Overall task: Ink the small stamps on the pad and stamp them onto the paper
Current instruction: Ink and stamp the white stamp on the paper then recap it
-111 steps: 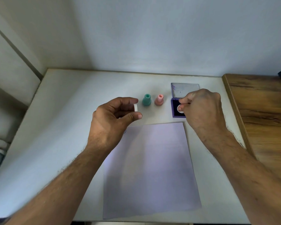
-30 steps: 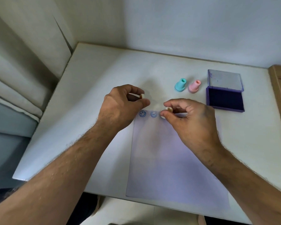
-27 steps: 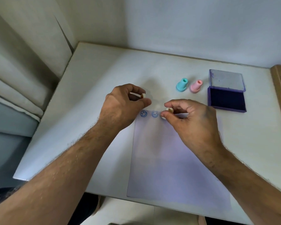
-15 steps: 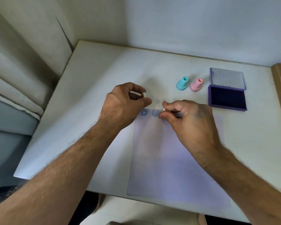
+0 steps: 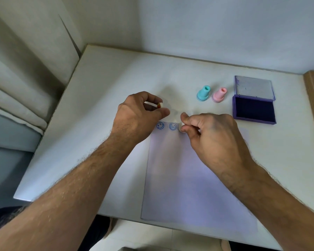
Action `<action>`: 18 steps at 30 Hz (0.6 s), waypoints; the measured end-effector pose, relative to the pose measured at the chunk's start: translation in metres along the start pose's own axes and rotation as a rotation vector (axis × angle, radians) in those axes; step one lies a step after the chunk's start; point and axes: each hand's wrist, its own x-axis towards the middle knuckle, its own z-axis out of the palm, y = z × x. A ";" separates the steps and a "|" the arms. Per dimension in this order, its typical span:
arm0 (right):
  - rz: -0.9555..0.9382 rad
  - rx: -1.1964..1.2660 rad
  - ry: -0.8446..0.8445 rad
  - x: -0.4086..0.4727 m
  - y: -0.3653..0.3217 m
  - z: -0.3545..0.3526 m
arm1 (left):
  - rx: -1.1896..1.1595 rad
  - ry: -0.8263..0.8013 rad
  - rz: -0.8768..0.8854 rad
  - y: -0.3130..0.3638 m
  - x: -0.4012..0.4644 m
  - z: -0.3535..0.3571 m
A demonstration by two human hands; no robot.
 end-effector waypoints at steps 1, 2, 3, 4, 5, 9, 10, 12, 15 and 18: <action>-0.002 0.004 0.000 0.000 0.001 0.000 | -0.002 0.003 -0.001 0.000 0.000 0.000; -0.003 0.006 0.001 0.000 0.001 0.000 | -0.004 0.006 -0.002 0.000 0.000 0.000; -0.003 0.007 0.002 0.001 0.000 0.000 | -0.004 0.009 -0.003 -0.001 0.000 0.000; -0.004 0.007 0.002 0.001 0.000 0.000 | -0.004 0.010 -0.003 -0.001 0.000 0.000; -0.004 0.006 0.000 0.001 0.000 0.000 | -0.004 0.013 -0.004 -0.001 0.000 0.000; -0.010 -0.016 -0.010 0.001 0.000 -0.002 | -0.002 0.023 -0.004 -0.001 -0.001 0.001; -0.013 -0.026 -0.016 0.001 0.000 -0.002 | -0.002 0.024 -0.005 -0.001 -0.001 0.001; -0.023 -0.057 -0.024 0.001 -0.001 -0.003 | -0.001 0.024 -0.005 0.000 -0.001 0.001; -0.027 -0.080 -0.032 0.001 -0.001 -0.004 | 0.003 0.024 0.002 -0.001 -0.001 0.002; -0.026 -0.091 -0.040 0.001 -0.002 -0.005 | 0.008 0.026 0.010 -0.002 -0.001 0.002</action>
